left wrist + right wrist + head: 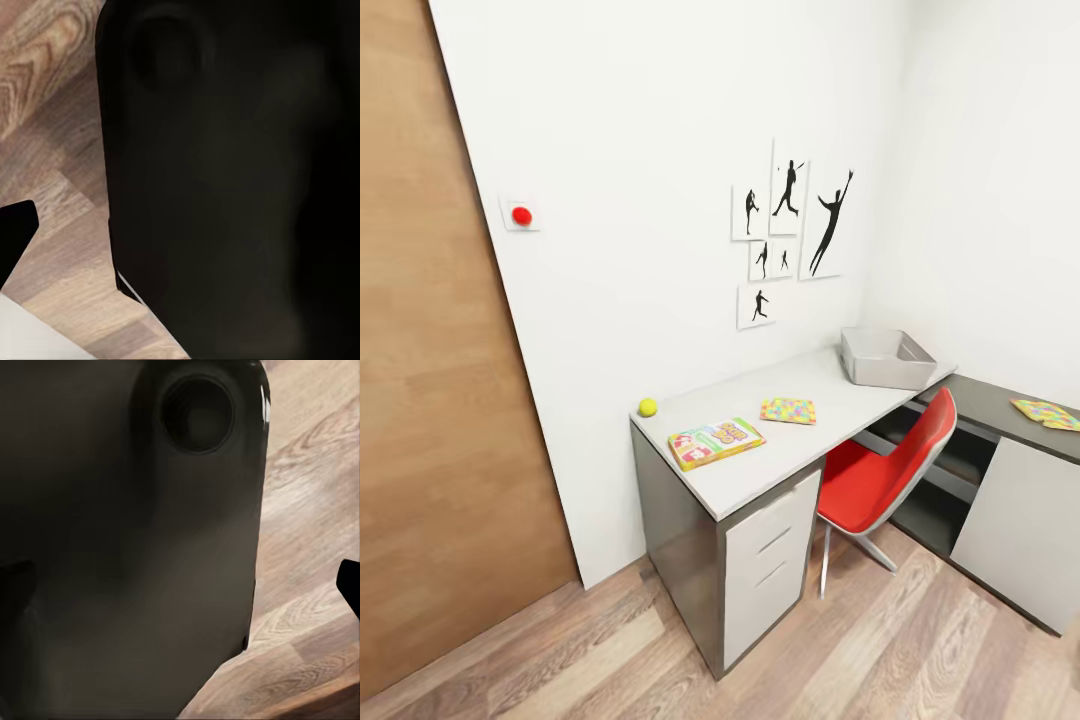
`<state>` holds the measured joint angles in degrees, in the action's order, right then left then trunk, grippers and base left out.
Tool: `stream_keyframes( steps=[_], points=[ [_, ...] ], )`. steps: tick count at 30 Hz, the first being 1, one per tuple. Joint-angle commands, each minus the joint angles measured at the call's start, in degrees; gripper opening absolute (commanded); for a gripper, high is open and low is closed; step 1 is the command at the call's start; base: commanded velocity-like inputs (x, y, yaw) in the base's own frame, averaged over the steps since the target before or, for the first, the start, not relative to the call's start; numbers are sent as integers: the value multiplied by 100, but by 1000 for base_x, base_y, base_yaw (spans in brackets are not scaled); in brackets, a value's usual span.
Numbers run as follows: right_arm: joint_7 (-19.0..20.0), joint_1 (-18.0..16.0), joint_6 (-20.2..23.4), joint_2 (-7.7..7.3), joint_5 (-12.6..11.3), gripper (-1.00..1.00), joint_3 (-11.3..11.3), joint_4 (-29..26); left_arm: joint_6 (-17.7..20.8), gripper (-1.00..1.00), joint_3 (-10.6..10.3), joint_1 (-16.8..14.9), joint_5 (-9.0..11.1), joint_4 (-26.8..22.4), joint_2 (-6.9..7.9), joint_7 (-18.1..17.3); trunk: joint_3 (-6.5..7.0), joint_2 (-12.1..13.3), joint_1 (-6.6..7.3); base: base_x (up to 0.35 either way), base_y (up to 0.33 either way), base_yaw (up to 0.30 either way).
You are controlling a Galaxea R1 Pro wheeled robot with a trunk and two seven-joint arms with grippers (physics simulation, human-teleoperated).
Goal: Put all the toys in the child's room - the three board games (two on the bed and one on the table), the two jigsaw puzzles on the table, and the tennis ball on the table - inside the toy box on the table in the child's room.
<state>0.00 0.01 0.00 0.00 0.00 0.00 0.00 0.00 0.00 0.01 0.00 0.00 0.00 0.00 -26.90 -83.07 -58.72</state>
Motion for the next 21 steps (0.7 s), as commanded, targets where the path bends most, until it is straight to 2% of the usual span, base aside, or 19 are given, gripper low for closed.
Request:
stream_keyframes(
  steps=[1, 4, 7, 21],
  points=[
    [-23, -34, -33, 18, 13, 100, 12, -33, 31, 100, 25, 33, 14, -33, 33, 10, -3, -1, 0, 0, 0, 0],
    [-18, -133, -44, 24, 12, 100, 9, -131, 16, 100, 17, 64, 15, -80, 122, 9, -3, -1, 0, 0, 0, 0],
    [-18, -219, -44, 24, 12, 100, 9, -138, 16, 100, 17, 64, 15, -80, 122, 9, -3, -1, 0, 0, 0, 0],
    [-18, -219, -44, 24, 12, 100, 9, -138, 16, 100, 17, 64, 15, -80, 122, 9, -3, -1, 0, 0, 0, 0]
  ],
)
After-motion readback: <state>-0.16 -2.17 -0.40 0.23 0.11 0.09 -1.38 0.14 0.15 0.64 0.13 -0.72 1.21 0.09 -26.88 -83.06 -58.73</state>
